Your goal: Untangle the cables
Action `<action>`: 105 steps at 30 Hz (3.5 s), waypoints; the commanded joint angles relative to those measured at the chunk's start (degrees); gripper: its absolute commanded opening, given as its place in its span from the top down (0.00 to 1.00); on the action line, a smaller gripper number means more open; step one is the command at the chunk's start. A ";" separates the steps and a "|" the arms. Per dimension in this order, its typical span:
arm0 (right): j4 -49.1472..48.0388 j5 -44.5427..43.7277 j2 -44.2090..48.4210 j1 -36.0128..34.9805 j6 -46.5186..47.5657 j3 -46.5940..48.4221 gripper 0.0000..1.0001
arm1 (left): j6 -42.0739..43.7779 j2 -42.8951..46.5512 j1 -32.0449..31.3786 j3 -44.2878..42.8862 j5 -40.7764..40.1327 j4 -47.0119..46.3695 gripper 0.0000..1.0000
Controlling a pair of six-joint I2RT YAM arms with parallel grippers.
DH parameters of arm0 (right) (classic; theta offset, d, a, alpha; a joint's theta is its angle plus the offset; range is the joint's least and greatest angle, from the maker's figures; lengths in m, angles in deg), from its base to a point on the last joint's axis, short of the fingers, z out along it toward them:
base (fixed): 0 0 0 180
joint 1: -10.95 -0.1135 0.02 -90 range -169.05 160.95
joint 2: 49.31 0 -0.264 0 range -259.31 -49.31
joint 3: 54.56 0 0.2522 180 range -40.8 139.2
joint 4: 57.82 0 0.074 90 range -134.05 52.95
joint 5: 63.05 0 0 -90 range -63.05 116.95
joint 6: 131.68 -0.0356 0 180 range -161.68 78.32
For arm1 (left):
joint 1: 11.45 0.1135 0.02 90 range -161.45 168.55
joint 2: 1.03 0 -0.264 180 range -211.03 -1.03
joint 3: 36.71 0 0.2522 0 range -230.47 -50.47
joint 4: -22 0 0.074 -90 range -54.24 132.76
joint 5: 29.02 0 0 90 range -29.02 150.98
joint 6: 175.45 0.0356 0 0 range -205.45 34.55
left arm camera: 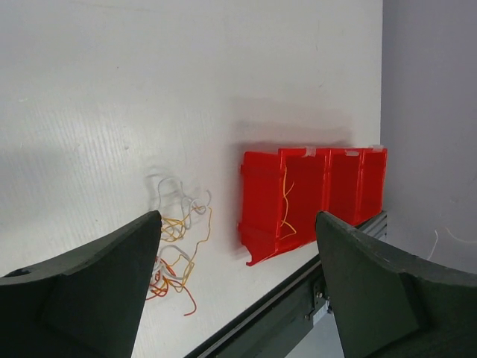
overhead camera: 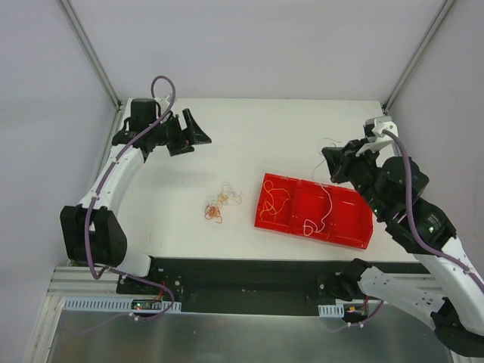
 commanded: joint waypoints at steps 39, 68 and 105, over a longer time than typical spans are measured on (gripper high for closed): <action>-1.14 8.28 -8.47 7.49 -17.45 -35.47 0.50 | -2.21 -1.81 -1.84 6.65 9.84 -6.56 0.17; -16.77 26.04 -46.51 -11.49 1.97 -5.41 0.40 | -2.12 -2.34 -1.41 6.56 10.81 -6.38 0.18; -41.56 11.61 -40.12 -11.23 -2.67 -17.80 1.00 | -3.52 -8.58 -3.77 5.59 20.12 -7.78 0.17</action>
